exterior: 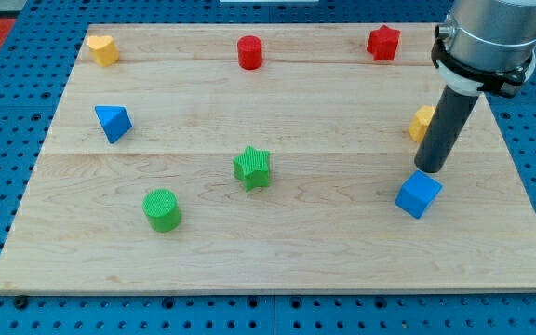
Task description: Move the blue cube to the bottom right of the green star
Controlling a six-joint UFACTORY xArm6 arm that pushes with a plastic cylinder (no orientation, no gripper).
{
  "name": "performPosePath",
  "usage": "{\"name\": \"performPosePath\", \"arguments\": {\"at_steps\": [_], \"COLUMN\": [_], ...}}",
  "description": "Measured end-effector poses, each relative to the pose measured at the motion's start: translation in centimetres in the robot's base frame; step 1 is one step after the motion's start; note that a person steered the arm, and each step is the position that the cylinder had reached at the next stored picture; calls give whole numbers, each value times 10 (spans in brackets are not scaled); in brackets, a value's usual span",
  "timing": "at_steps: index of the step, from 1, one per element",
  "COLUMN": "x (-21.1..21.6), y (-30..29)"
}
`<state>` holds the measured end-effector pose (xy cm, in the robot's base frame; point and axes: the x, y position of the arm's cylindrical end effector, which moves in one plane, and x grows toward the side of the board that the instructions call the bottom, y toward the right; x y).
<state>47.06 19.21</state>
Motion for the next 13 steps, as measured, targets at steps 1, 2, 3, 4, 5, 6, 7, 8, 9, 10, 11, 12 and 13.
{"name": "performPosePath", "arguments": {"at_steps": [1,2,3,4,5,6,7,8,9,10,11,12,13], "x": [28,46,39,36,8,9,31,39,35,-68,-141,-157,-128], "y": [28,38,-58,-69,-67,-78,-108,-153,-134,-153,-243,-313,-291]}}
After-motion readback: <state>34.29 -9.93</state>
